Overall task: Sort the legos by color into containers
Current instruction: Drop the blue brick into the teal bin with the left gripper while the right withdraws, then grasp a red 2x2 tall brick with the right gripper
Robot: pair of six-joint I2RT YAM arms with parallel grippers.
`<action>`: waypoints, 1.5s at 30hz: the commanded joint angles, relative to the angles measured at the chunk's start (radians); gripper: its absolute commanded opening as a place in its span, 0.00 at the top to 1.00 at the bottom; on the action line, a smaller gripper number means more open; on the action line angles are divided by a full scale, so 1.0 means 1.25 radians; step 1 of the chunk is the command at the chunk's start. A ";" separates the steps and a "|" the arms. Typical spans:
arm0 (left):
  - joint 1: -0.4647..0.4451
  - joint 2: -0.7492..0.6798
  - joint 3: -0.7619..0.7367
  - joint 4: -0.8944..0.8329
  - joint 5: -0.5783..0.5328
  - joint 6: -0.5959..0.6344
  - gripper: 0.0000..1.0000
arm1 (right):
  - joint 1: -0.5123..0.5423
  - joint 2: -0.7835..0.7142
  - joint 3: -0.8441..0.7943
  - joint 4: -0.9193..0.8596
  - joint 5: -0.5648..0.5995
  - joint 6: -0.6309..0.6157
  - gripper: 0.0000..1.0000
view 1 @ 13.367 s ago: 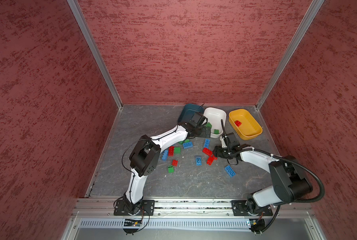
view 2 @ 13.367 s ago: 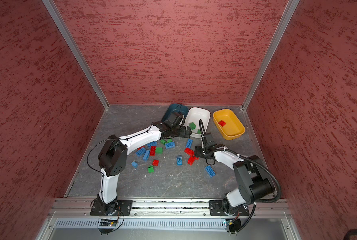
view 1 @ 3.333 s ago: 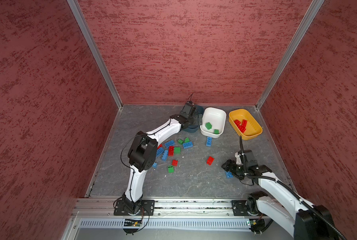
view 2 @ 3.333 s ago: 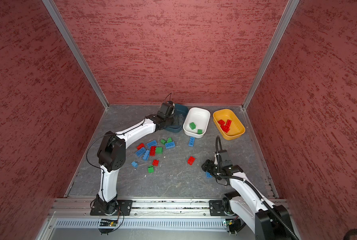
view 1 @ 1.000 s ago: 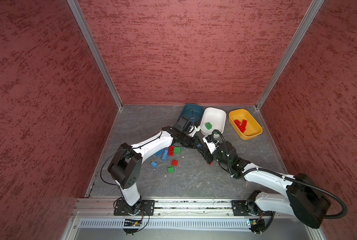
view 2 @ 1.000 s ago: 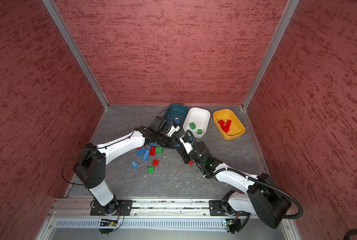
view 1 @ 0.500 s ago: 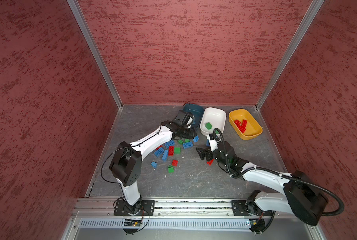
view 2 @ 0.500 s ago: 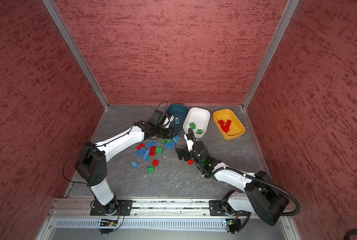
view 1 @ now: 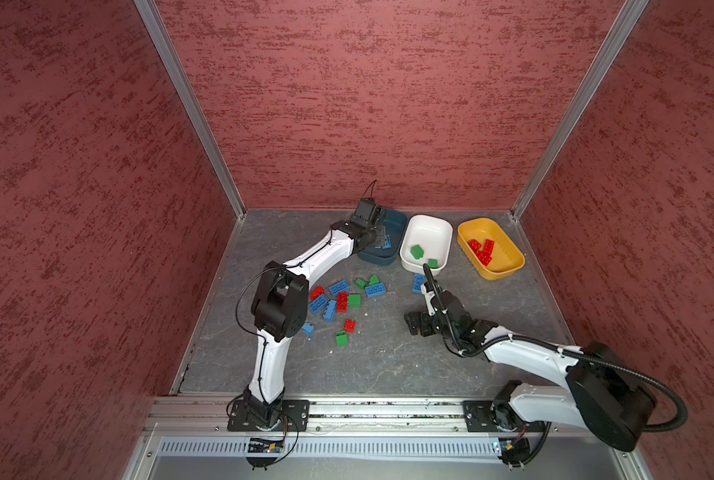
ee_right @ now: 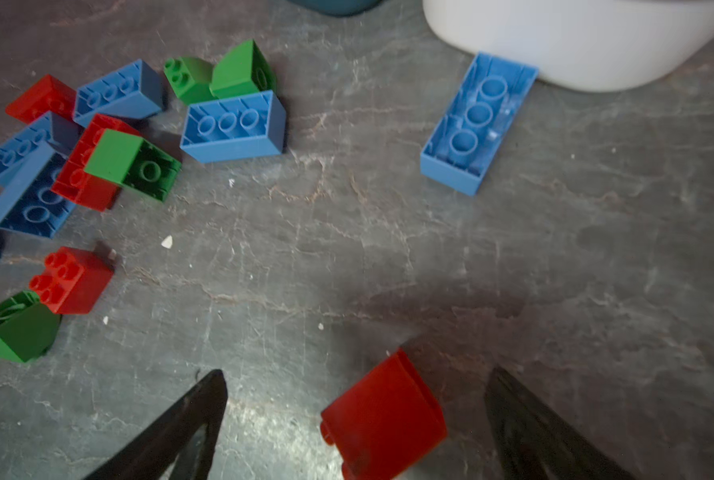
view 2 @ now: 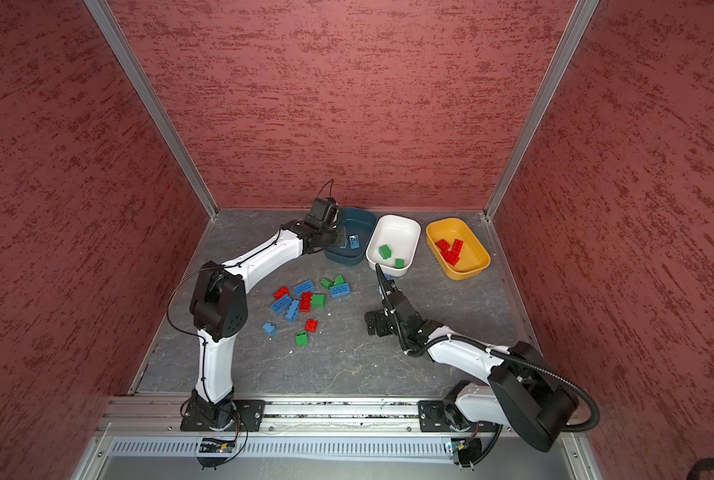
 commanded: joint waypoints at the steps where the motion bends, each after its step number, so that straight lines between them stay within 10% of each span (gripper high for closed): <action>1: 0.003 0.045 0.068 -0.025 -0.035 0.007 0.99 | 0.002 0.018 0.000 -0.017 -0.025 0.012 0.03; 24: -0.006 0.055 0.135 -0.092 -0.035 -0.027 0.00 | 0.006 0.096 0.036 -0.050 -0.058 -0.077 0.23; 29: -0.014 0.022 0.100 -0.078 -0.037 -0.028 0.01 | 0.010 0.133 0.067 -0.061 -0.050 -0.089 0.21; 45: -0.017 -0.078 -0.019 -0.070 -0.040 -0.047 0.01 | 0.017 0.096 0.048 -0.021 0.074 -0.080 0.63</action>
